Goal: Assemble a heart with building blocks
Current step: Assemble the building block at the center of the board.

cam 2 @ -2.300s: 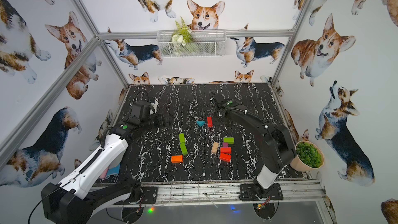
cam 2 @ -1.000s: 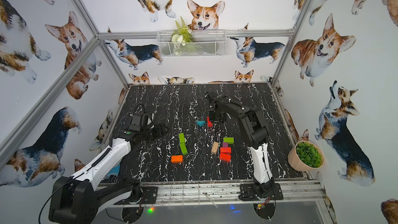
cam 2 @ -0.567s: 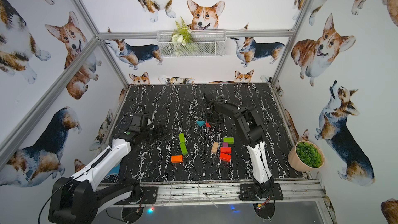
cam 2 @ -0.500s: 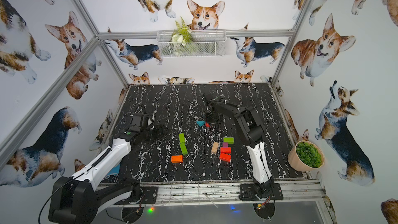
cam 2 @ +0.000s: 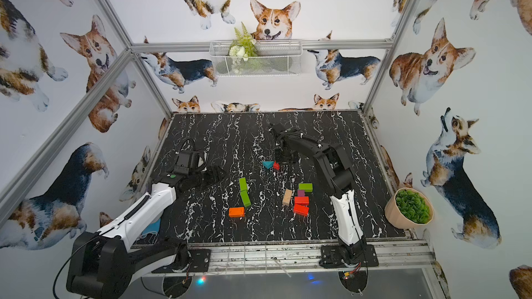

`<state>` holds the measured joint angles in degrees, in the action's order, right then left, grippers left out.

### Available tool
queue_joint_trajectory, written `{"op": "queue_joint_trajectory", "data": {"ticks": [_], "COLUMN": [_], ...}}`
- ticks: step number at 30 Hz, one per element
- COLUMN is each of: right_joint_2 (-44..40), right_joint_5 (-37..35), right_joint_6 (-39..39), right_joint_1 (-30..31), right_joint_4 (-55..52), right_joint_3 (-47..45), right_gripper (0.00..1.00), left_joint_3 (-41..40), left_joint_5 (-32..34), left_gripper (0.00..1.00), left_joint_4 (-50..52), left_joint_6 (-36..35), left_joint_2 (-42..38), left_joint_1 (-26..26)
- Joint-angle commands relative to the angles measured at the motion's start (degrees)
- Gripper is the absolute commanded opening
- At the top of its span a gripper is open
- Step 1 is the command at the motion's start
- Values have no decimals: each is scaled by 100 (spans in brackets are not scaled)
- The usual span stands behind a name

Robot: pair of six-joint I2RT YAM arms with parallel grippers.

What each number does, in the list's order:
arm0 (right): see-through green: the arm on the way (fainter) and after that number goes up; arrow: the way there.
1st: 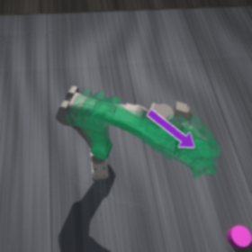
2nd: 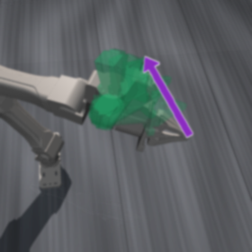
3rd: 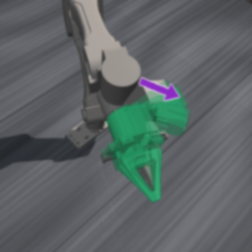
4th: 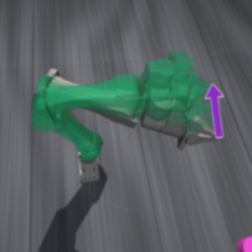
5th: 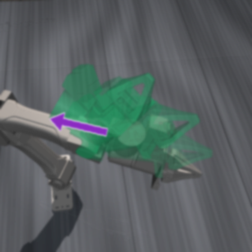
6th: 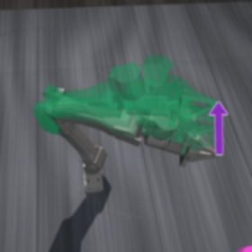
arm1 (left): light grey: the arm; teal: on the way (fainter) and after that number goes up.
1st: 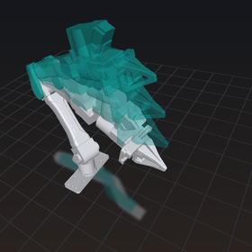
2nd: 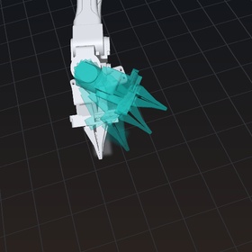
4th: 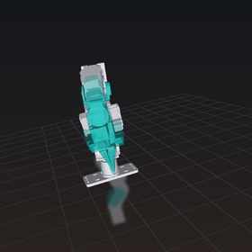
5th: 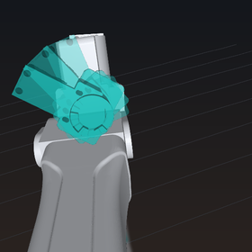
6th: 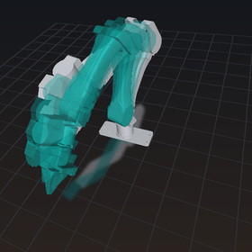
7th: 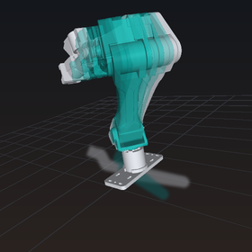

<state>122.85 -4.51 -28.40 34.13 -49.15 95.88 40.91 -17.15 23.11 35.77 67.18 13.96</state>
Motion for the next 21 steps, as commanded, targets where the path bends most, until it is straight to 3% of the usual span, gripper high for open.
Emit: {"op": "queue_joint_trajectory", "data": {"ticks": [1,21], "right_joint_2": [73,2], "right_joint_5": [11,161], "right_joint_6": [-5,-86], "right_joint_1": [14,137], "right_joint_4": [-132,-104], "right_joint_3": [50,-3], "right_gripper": [36,36], "left_joint_3": [10,-98], "left_joint_5": [53,97], "left_gripper": [69,68], "left_joint_4": [35,-15], "left_joint_6": [1,36], "left_joint_2": [23,181], "left_joint_1": [2,2]}}
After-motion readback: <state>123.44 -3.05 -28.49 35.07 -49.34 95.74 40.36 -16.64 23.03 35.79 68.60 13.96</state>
